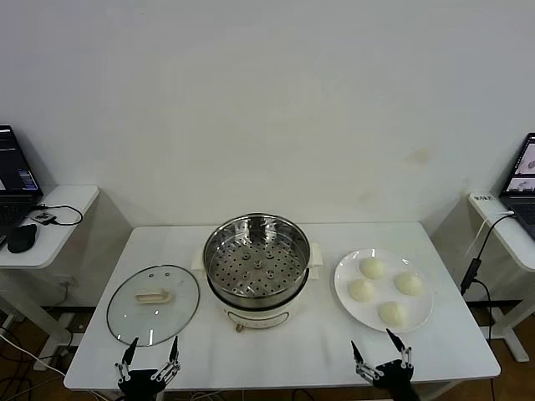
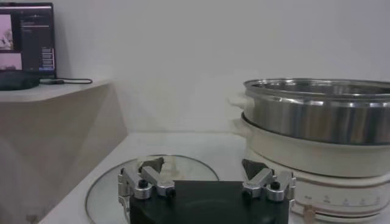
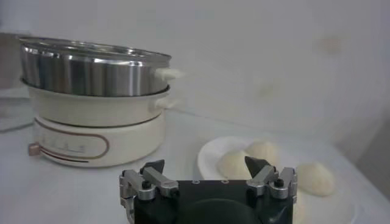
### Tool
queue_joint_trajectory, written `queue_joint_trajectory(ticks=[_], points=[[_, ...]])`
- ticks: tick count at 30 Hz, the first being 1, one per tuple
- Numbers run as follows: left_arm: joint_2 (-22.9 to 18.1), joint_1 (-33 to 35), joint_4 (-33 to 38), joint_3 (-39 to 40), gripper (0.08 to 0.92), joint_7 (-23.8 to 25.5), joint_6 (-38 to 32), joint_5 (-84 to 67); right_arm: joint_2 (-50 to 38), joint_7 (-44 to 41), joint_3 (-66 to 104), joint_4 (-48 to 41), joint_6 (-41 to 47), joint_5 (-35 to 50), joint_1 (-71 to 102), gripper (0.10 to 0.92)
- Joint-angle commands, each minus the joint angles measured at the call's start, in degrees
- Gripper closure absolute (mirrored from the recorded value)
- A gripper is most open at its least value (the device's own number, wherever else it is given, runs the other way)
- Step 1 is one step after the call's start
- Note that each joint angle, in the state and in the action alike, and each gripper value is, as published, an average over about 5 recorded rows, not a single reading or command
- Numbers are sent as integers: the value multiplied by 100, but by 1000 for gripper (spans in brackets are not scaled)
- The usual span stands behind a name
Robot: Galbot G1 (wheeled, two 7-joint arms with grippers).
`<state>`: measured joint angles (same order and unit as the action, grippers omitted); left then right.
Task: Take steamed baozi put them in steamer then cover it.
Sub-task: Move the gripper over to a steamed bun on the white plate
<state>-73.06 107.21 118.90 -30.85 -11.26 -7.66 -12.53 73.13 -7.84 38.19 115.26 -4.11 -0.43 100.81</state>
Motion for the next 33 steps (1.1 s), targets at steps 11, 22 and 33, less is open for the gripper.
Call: queue_joint_trajectory(ticks=[11,22,33], points=[[77,-351,-44,-146,177,-139,305,747,-1908,-523,219,-663,1170,-2726,-2297,202],[53,-409,-31,-210,177,-147,371,820,-3997,-2849,-1174,-1901,1611,-2184,-4462,202],[35,-356,-23,-320,177,-110,347,849,-4040,-4504,-4613,-3785,1185,-2070,-7936,202]])
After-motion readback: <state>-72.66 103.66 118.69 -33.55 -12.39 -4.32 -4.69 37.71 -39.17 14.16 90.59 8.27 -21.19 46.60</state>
